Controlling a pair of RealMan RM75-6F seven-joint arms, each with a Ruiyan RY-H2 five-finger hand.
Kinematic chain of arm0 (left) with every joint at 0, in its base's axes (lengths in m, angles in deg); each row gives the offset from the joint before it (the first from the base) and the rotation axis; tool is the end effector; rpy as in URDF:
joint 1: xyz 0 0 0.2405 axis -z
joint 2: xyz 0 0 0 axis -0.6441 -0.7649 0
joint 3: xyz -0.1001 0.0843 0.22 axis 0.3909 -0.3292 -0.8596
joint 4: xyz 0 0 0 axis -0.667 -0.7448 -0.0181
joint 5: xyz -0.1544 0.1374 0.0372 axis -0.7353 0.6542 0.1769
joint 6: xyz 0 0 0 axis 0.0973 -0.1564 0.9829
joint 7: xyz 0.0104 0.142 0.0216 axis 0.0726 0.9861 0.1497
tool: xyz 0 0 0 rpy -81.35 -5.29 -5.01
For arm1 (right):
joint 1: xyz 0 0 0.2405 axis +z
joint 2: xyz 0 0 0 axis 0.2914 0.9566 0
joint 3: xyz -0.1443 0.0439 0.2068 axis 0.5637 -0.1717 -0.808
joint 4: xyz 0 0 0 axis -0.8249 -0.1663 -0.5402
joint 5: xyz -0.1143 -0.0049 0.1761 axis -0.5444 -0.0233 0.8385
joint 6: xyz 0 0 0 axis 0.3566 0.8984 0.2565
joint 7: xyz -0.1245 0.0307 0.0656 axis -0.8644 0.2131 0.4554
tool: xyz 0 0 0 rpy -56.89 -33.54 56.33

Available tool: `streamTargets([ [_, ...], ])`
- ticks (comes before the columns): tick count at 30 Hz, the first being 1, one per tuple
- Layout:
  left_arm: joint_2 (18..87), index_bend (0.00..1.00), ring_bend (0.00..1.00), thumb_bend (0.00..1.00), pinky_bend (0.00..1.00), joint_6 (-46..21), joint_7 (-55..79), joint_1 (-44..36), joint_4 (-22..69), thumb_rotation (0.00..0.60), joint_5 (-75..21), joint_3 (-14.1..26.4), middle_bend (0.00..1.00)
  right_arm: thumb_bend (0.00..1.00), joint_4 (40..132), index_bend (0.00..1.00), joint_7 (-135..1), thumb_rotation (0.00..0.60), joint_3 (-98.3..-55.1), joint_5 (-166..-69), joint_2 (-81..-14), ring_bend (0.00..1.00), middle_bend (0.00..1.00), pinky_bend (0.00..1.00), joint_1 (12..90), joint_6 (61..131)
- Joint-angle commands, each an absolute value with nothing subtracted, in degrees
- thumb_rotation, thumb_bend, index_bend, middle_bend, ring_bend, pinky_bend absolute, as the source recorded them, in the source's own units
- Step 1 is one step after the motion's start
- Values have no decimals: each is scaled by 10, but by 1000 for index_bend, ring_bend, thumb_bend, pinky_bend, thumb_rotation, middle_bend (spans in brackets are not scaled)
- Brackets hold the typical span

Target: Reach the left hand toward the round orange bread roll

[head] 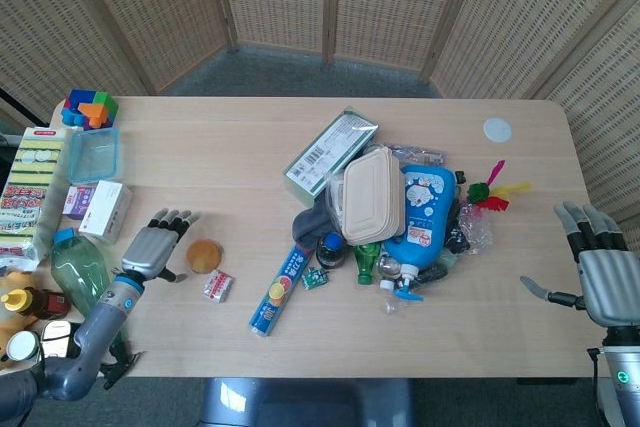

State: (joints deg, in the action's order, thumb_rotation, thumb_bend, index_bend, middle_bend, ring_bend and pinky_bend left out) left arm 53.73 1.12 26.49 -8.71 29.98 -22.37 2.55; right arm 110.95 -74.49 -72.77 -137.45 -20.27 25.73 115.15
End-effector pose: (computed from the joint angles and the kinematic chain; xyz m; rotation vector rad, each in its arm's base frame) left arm -0.2626 0.3057 -0.0018 -1.8116 -1.0818 -0.6337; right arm -0.2832 -0.2118 0.1959 1.4099 -0.7737 0.8758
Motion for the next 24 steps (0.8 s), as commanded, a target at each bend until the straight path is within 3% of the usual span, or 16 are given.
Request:
streamTargets([
  [1, 554, 74, 10, 78, 0, 27, 254, -77, 279, 576, -221, 26, 85, 145, 1110, 0, -744, 325, -728, -1373, -200, 0, 0, 0, 255, 1154],
  [7, 584, 177, 99, 110, 7, 48, 233, -64, 244, 578, -214, 24, 115, 145, 1114, 0, -744, 338, -728, -1374, -194, 0, 0, 0, 250, 1160],
  [13, 605, 441, 284, 238, 217, 37, 211, -61, 221, 600, -193, 24, 207, 145, 1118, 0, -745, 342, -729, -1374, -190, 0, 0, 0, 246, 1165],
  [16, 611, 523, 339, 308, 302, 29, 205, -63, 209, 600, -185, 22, 236, 146, 1120, 0, -745, 344, -730, -1374, -189, 0, 0, 0, 244, 1168],
  [24, 635, 517, 345, 317, 478, 4, 190, -75, 178, 600, -174, 19, 267, 145, 1126, 0, -750, 350, -732, -1373, -186, 0, 0, 0, 245, 1165],
])
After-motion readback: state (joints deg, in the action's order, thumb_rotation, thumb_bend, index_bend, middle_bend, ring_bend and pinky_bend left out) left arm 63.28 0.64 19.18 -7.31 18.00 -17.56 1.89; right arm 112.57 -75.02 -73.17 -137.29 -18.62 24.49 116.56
